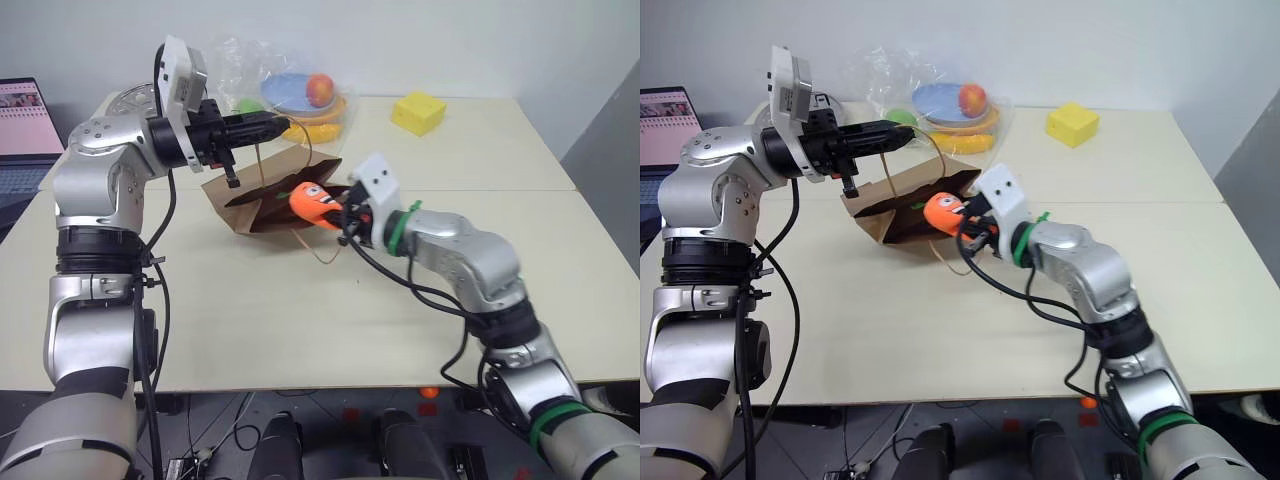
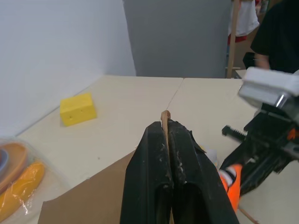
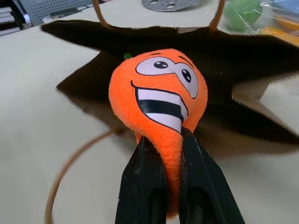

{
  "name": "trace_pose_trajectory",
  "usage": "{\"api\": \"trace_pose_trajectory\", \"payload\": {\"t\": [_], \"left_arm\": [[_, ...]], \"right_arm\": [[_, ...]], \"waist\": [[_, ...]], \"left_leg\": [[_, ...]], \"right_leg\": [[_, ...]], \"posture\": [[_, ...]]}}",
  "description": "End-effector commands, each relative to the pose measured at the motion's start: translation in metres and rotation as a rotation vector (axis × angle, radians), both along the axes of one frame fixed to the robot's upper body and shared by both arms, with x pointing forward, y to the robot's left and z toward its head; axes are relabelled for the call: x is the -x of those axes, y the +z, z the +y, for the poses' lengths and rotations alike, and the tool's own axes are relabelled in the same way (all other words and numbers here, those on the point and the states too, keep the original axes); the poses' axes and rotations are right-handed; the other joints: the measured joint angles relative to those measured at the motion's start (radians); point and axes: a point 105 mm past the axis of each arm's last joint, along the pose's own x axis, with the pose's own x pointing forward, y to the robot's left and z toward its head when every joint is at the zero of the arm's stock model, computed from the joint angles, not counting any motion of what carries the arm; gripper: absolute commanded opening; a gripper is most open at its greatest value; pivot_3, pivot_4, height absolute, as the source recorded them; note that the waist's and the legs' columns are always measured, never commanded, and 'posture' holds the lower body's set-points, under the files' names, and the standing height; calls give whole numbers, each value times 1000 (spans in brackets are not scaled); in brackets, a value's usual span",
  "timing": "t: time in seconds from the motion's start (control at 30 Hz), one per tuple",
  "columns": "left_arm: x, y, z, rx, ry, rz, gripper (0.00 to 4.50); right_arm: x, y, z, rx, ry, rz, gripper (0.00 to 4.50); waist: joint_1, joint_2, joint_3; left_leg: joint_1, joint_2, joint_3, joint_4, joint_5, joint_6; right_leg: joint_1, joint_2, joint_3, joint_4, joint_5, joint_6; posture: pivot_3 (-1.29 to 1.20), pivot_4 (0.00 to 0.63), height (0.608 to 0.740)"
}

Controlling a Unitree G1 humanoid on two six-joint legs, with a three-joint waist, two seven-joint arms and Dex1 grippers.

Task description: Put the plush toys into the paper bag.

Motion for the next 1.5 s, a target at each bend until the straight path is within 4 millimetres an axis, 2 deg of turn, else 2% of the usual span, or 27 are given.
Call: {"api": "trace_pose_trajectory", "payload": {"t": [0.03,0.27,0.43,0.63,0.77,1.0,1.13,1.2,1.37,1.47,1.5], "left_arm": [[7,12,-2,16,-10,-39,0],[9,18,-4,92,-19,-6,0],[15,23,-9,129,-54,11,0],[15,28,-8,150,-58,13,0],[16,27,-8,145,-63,19,0],[17,17,-6,113,-64,28,0],[16,15,-5,108,-64,31,0],[16,14,-5,107,-64,31,0],[17,13,-4,103,-61,31,0],[18,13,-2,100,-60,31,0],[18,13,-2,98,-59,31,0]], "right_arm": [[-11,11,12,7,-5,-64,7],[-20,10,32,14,12,-60,7],[-30,-7,49,47,16,-66,7],[-46,-7,55,28,-39,-83,7],[-47,-6,56,26,-36,-104,7],[-33,-1,54,-42,44,-110,2350],[-27,11,42,-73,42,-139,3796],[-23,19,29,-93,34,-155,4471],[-9,29,-12,-119,-23,-188,4471],[-3,31,-50,-102,-151,-231,4471],[-2,27,-66,-75,-217,-236,4471]], "waist": [[-1,0,0],[-4,0,0],[-8,0,0],[-17,0,0],[-20,0,0],[-20,0,0],[-19,0,0],[-19,0,0],[-16,0,0],[-16,0,0],[-17,0,0]], "left_leg": [[0,0,0,0,0,0],[0,0,-1,-1,0,0],[0,0,-1,-1,0,0],[0,0,-1,-1,0,0],[0,0,-2,-2,0,0],[0,0,-3,-2,0,0],[0,0,-3,-2,0,0],[0,0,-3,-2,0,0],[0,0,-3,-2,0,0],[0,0,-3,-2,0,0],[0,0,-3,-2,0,0]], "right_leg": [[0,0,0,0,0,0],[0,0,-1,0,0,0],[0,0,-1,0,0,0],[0,0,-1,0,0,0],[0,0,-2,0,0,0],[0,0,-2,0,0,0],[0,0,-2,0,0,0],[0,0,-2,0,0,0],[0,0,-2,0,0,0],[0,0,-2,0,0,0],[0,0,-2,0,0,0]], "posture": [[0,150,740],[0,150,740],[0,150,740],[0,150,740],[0,150,740],[0,150,740],[0,150,740],[0,150,740],[0,150,740],[0,150,740],[0,150,740]]}}
